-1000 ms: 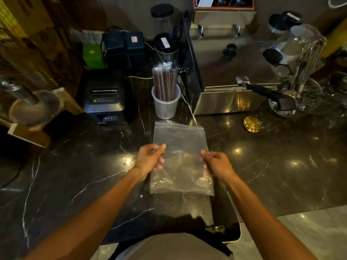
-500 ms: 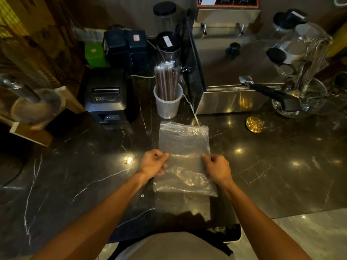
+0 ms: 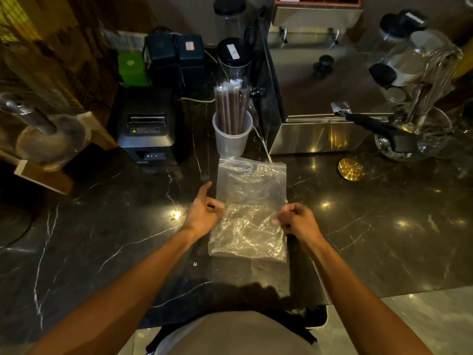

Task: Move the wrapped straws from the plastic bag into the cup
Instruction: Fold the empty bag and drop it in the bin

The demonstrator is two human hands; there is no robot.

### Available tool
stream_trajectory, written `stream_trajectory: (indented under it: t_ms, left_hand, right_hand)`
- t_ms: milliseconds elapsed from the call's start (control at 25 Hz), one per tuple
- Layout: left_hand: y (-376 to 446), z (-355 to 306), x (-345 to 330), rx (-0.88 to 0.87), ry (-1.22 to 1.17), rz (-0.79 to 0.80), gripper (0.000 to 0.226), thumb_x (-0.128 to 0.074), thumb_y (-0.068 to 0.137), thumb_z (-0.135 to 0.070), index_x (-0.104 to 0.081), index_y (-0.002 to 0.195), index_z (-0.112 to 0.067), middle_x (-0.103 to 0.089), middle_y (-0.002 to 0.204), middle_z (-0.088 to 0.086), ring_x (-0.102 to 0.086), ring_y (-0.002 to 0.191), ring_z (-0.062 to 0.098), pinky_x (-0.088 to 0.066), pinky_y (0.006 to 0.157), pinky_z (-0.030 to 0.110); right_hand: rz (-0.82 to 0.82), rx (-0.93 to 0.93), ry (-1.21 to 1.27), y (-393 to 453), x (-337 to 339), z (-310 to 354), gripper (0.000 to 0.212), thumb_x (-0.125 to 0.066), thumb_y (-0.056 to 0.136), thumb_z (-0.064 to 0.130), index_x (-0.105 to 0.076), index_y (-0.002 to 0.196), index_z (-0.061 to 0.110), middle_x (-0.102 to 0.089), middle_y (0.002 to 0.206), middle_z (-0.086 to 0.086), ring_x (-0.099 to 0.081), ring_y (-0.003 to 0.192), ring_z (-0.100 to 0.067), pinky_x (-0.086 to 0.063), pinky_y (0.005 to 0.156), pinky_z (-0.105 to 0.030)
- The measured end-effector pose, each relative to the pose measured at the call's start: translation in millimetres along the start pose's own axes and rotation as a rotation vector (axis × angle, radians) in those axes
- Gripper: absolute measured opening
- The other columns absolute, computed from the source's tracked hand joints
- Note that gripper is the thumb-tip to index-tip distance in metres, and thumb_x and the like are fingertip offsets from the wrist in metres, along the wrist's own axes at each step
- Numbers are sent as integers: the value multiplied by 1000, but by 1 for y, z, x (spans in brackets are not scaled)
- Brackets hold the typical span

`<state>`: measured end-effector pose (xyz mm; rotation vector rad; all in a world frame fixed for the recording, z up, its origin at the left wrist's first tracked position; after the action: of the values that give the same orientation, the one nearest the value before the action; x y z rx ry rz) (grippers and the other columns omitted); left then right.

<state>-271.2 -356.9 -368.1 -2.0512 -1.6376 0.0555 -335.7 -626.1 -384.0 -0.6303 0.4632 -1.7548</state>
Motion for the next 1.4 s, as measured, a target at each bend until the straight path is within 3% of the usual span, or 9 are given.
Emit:
stream_trajectory:
  t_ms: [280,480,600,720,800,1000,1120,1280,1400]
  left_hand:
    - [2,-24,4,-37,65,259,59,-71,92,3,-52,147,-7,-68,94,15,-69,91,18,-55,84,12]
    - [9,-23,16,63,-58,254,59,-74,89,2,-54,144,-3,-67,87,6,-69,97,14,-49,106,23]
    - [6,-23,18,69,-74,286,41,-75,88,3,-66,125,-13,-61,74,-4,-70,92,9,-42,117,34]
    - [6,-30,18,-24,89,288,15,-75,90,-2,-71,100,-13,-72,106,10,-72,103,9,-45,114,33]
    - [8,-34,20,-112,175,285,19,-73,92,-6,-74,111,-4,-75,119,12,-72,113,19,-53,106,29]
    - [11,-39,34,-242,135,204,12,-76,91,-16,-78,96,-27,-65,114,-6,-60,119,15,-53,102,33]
    - [12,-41,37,-176,-70,194,11,-71,95,-22,-76,105,-20,-68,128,-3,-64,125,17,-57,96,32]
    - [7,-57,29,-165,-250,170,15,-64,100,-23,-69,111,-15,-79,104,-1,-79,97,18,-65,74,30]
    - [5,-60,20,-102,-339,90,16,-65,100,-22,-68,114,-13,-77,108,6,-76,101,29,-64,88,48]
  right_hand:
    - [6,110,274,-5,5,29,49,-67,100,15,-49,141,35,-81,104,-13,-80,96,-28,-63,79,-43]
    - [82,156,268,-11,11,37,53,-66,97,3,-63,128,45,-80,112,-11,-78,101,-25,-65,73,-32]
    - [86,158,207,-13,15,38,49,-64,96,-3,-68,131,30,-75,118,-18,-77,101,-19,-65,79,-33]
    - [134,136,111,-14,17,42,51,-66,94,-5,-63,138,19,-72,119,-10,-76,97,-8,-63,79,-22]
    - [179,151,-31,-18,17,49,47,-68,94,-2,-63,136,18,-71,120,1,-74,102,-8,-61,77,-18]
    - [112,347,-407,-22,21,67,6,-71,96,15,-76,94,15,-66,109,-2,-66,103,-15,-56,91,-32]
    - [139,377,-253,-24,24,77,8,-71,96,16,-74,89,13,-66,111,-8,-68,100,-24,-57,87,-34]
    - [205,260,149,-24,19,77,8,-68,99,18,-70,103,12,-78,103,-3,-77,90,-22,-62,72,-31]
    - [244,121,213,-21,5,62,30,-71,95,13,-66,125,10,-79,116,-9,-77,103,-29,-62,88,-45]
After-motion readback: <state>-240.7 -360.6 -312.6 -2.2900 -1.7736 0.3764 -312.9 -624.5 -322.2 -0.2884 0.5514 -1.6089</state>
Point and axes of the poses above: each hand's wrist, its own y-axis towards the middle knuckle, its own x-axis out of the back of the hand, z = x × y, the point moved 4 cm from there along y, towards the middle knuckle
